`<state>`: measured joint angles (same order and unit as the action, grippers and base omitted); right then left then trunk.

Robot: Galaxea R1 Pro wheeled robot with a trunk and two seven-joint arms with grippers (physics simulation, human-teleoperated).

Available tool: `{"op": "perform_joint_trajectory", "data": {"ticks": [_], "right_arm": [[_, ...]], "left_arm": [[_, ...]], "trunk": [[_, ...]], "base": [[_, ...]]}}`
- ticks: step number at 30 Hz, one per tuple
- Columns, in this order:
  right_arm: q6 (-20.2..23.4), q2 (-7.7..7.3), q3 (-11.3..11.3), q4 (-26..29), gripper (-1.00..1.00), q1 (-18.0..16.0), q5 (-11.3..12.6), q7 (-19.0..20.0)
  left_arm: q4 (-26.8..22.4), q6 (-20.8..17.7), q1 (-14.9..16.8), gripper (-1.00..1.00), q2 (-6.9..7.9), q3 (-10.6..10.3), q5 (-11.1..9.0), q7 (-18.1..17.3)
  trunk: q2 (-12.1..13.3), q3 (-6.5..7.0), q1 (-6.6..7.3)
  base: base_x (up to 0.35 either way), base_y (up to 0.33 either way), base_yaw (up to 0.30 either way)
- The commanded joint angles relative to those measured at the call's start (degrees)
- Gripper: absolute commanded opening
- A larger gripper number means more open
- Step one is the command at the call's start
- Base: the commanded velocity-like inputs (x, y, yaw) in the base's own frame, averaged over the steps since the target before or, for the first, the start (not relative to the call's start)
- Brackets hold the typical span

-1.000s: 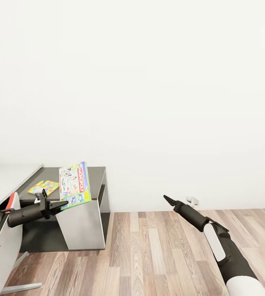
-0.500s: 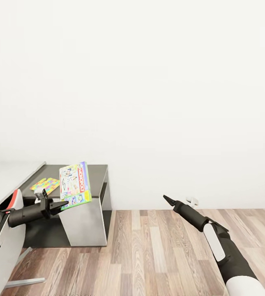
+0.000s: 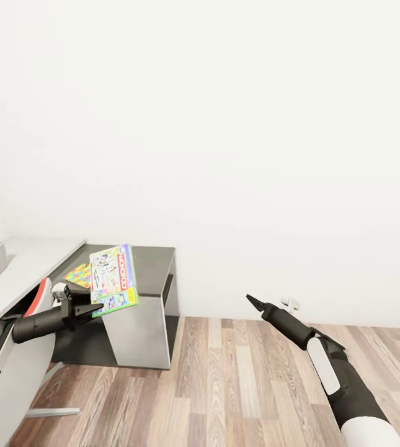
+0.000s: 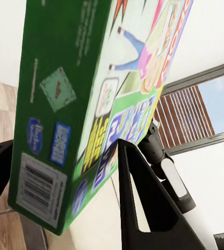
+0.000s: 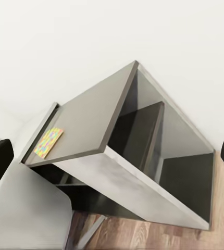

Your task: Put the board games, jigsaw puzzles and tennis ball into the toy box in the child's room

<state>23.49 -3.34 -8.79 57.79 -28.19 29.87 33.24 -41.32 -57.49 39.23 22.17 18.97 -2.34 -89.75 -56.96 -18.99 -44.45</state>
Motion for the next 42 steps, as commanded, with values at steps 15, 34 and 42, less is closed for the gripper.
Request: {"op": "perform_joint_trajectory", "data": {"ticks": [15, 34, 42], "right_arm": [[0.5, 0.0, -0.1, 0.0, 1.0, 0.0, 0.5, 0.1], [0.2, 0.0, -0.1, 0.0, 1.0, 0.0, 0.5, 0.1], [0.2, 0.0, -0.1, 0.0, 1.0, 0.0, 0.5, 0.1]], "left_arm": [[0.0, -0.6, 0.1, -1.0, -0.16, 0.0, 0.1, -0.3], [0.0, -0.6, 0.1, -1.0, -0.22, 0.0, 0.1, -0.3], [0.0, -0.6, 0.1, -1.0, -0.21, 0.0, 0.1, -0.3]], "trunk": [[0.0, 0.2, -0.01], [0.0, 0.22, -0.01], [0.0, 0.22, -0.01]], "base": [[0.162, 0.0, 0.275], [0.132, 0.0, 0.08], [0.004, 0.0, 0.279]]}}
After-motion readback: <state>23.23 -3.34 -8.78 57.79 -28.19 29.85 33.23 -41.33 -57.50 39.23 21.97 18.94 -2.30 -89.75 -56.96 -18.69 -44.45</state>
